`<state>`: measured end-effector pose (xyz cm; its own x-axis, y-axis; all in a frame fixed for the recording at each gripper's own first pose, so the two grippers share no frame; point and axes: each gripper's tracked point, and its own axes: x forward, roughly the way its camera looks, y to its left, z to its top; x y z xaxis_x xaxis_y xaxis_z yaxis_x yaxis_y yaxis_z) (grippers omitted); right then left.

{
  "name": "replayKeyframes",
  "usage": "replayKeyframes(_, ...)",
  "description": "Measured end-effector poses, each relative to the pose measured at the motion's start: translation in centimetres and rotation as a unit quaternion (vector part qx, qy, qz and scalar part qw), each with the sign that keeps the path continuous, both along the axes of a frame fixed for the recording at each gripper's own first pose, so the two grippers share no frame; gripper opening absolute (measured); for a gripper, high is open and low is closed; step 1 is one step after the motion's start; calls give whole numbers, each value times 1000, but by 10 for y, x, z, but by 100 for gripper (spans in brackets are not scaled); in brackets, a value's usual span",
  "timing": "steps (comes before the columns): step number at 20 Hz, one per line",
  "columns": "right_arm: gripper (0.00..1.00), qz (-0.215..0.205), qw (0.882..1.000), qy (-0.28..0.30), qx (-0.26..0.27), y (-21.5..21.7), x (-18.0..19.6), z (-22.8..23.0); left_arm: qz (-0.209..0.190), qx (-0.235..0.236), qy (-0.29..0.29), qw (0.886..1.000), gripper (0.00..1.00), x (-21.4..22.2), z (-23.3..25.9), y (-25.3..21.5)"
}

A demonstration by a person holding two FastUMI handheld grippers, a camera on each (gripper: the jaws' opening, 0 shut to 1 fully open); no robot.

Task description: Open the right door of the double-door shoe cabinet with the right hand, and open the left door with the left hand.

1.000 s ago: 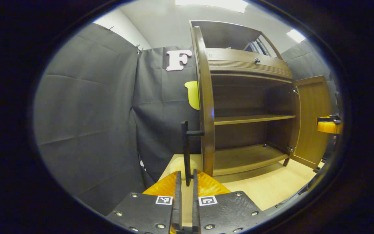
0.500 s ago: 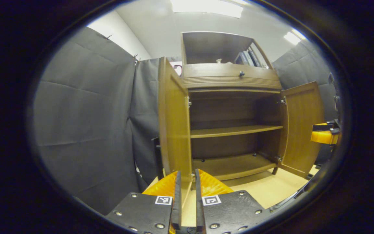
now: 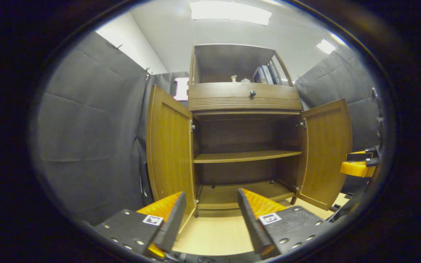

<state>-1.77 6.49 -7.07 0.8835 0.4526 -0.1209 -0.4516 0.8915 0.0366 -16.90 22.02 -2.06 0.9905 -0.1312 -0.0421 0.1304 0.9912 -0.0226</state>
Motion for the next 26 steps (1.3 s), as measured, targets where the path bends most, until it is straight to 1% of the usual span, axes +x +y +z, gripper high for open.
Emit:
replayKeyframes(2,96,-17,1000,-4,1,-4,1,2,16,4,-1,1000,81,2,2,5)
replayKeyframes(3,96,-26,1000,-3,1,-6,1,3,24,3,-2,1000,88,2,2,8)
replayKeyframes(4,99,-36,999,-2,1,-7,2,5,33,1,-2,999,95,2,3,9)
replayKeyframes(5,99,-47,999,-1,4,-10,1,6,40,-2,-5,999,95,4,4,12)
replayKeyframes(6,96,-57,998,-1,8,-12,1,9,48,-6,-6,999,95,6,6,14)
replayKeyframes(8,96,-75,997,-5,14,-14,0,15,57,-13,-9,998,95,7,9,15)
replayKeyframes(11,96,-94,995,-8,18,-15,-4,19,57,-10,-13,998,95,7,8,17)
replayKeyframes(12,99,-100,995,-10,17,-15,-5,21,56,-10,-13,998,95,6,5,17)
replayKeyframes(13,96,-107,994,-10,17,-16,-6,22,55,-9,-14,998,95,3,5,17)
replayKeyframes(14,99,-113,993,-11,19,-16,-7,23,52,-9,-14,998,95,3,6,16)
replayKeyframes(15,99,-119,993,-12,23,-16,-8,24,50,-7,-14,999,95,3,7,16)
replayKeyframes(16,96,-123,992,-12,27,-15,-9,27,47,-4,-13,999,95,2,6,17)
replayKeyframes(19,96,-134,990,-14,30,-13,-11,32,44,-4,-19,999,95,2,7,18)
replayKeyframes(20,99,-137,990,-15,30,-13,-11,35,43,-5,-21,999,95,1,8,19)
replayKeyframes(21,99,-140,990,-18,30,-13,-12,36,41,-3,-22,999,95,0,8,20)
replayKeyframes(22,99,-142,989,-19,30,-13,-12,38,49,1,-26,998,96,-2,10,26)
replayKeyframes(24,96,-142,989,-19,25,-10,-13,38,50,1,-34,998,95,-2,14,29)
replayKeyframes(26,96,-141,990,-18,20,-9,-13,38,49,-2,-34,998,95,-3,13,29)
